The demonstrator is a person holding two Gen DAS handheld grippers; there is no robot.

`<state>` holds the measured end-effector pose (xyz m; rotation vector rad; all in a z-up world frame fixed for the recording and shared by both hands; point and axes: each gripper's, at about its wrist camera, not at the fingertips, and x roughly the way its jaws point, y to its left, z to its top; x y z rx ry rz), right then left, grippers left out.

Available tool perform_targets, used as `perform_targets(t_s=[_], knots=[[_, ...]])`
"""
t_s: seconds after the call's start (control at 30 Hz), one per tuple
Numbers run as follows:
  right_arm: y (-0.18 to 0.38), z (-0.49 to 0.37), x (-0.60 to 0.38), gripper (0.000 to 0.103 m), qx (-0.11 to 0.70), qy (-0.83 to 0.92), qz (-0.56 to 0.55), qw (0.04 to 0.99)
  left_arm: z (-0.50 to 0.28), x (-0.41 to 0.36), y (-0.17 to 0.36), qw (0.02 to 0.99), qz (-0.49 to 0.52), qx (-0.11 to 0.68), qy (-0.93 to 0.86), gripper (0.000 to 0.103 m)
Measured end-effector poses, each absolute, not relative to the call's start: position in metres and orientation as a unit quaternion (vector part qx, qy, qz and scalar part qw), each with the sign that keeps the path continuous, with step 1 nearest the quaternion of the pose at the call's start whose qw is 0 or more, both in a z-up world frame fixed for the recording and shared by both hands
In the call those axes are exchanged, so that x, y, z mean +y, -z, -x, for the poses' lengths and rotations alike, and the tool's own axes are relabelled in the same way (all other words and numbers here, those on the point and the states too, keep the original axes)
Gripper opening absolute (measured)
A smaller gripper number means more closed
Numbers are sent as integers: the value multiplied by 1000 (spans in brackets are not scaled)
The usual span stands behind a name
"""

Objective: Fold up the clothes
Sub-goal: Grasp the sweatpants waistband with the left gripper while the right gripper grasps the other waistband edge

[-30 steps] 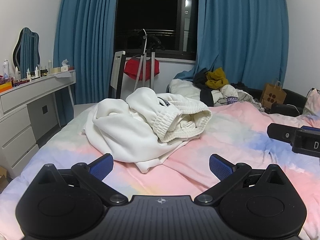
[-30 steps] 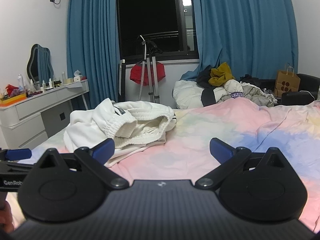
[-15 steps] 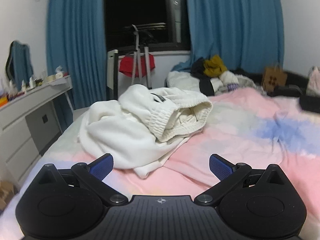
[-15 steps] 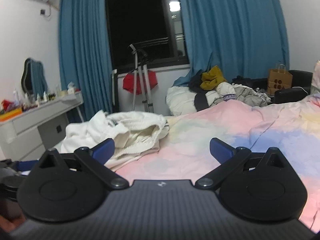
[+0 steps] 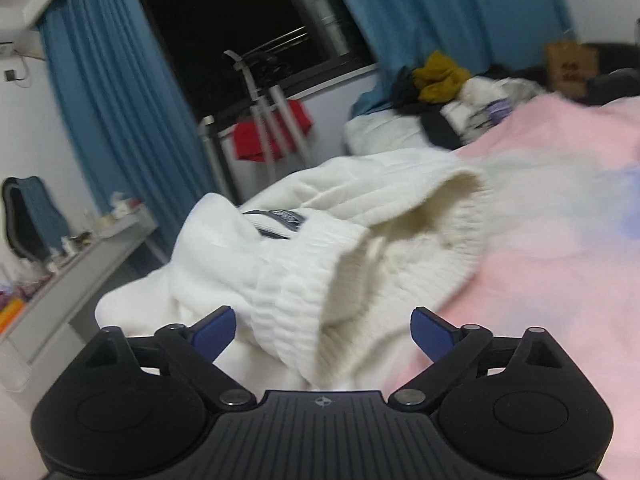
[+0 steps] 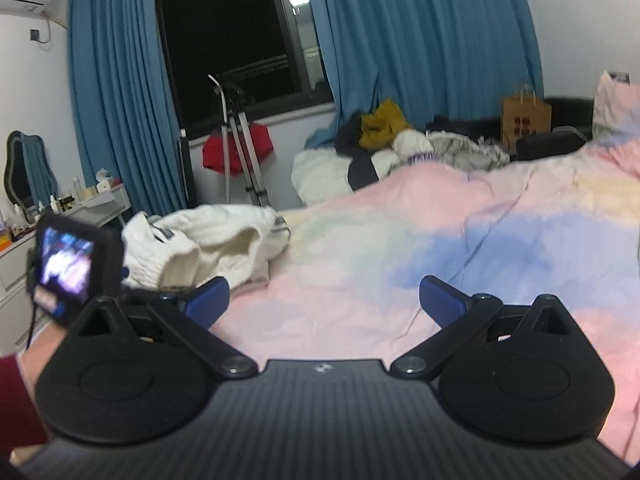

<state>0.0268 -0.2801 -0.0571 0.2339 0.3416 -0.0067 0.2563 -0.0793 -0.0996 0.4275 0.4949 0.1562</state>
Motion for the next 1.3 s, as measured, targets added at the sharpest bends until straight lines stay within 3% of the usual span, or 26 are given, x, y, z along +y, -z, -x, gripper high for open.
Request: perform_targets(t_s=[0.1, 0.23, 0.47, 0.6, 0.8, 1.07, 1.3], knots=[[72, -43, -283, 103, 194, 2, -112, 975, -274, -72, 104, 944, -197, 242, -101, 89], [85, -57, -287, 103, 210, -10, -129, 969, -278, -63, 103, 947, -195, 218, -130, 69], [97, -65, -283, 103, 223, -22, -133, 966, -282, -59, 98, 954, -200, 179, -133, 66], [103, -69, -278, 103, 225, -32, -119, 966, -280, -62, 88, 961, -185, 160, -129, 44], [100, -70, -272, 103, 203, -55, -124, 970, -229, -35, 25, 981, -112, 128, -98, 26], [88, -61, -279, 103, 187, -100, -205, 955, -94, 24, -49, 995, -25, 88, -50, 22], [87, -50, -285, 103, 224, -176, -340, 896, -30, 112, -28, 978, 93, 176, -59, 19]])
